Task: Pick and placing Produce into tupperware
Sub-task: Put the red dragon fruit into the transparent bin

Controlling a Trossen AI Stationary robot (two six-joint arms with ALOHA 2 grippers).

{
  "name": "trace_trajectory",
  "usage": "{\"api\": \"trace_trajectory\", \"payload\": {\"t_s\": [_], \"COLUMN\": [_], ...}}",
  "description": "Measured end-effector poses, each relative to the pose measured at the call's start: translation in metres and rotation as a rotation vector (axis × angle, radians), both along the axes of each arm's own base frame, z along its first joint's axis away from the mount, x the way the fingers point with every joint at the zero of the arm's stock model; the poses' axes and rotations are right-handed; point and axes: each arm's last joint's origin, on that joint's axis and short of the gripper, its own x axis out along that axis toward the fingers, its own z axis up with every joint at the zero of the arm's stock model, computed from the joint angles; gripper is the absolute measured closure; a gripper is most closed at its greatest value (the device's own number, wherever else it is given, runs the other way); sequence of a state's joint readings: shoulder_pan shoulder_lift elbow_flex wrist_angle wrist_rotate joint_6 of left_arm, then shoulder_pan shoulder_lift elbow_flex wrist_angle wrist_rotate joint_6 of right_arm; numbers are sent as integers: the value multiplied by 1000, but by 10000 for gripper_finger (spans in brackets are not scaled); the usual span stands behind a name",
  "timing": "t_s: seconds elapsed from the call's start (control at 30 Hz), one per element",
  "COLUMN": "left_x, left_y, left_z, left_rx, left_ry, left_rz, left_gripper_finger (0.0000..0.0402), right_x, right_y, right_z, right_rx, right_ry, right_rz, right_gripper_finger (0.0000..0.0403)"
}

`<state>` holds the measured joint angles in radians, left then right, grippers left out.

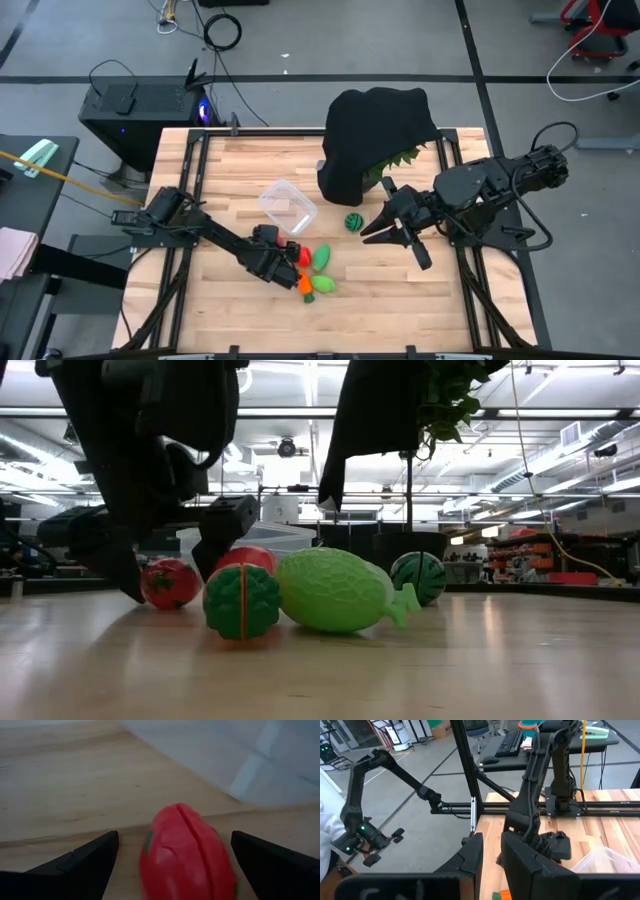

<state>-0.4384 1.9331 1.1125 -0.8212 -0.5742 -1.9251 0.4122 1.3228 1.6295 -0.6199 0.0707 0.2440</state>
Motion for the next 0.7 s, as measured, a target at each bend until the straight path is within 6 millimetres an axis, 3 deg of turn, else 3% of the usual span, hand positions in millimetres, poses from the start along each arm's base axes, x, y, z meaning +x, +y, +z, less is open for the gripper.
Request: {"api": "trace_trajectory", "payload": {"t_s": [0.43,0.7], "left_x": [-2,-3], "left_y": [0,0], "left_z": [-3,-3], "left_rx": [-8,-11], "left_ry": [2,10], "left_rz": [-14,-13], "left_gripper_finger": [7,53], "right_x": [0,0], "right_y": [0,0], "right_z": [1,1], "right_rx": [-4,-6], "right_ry": [-9,-10], "right_rz": [3,4], "right_gripper_finger": [331,332]}}
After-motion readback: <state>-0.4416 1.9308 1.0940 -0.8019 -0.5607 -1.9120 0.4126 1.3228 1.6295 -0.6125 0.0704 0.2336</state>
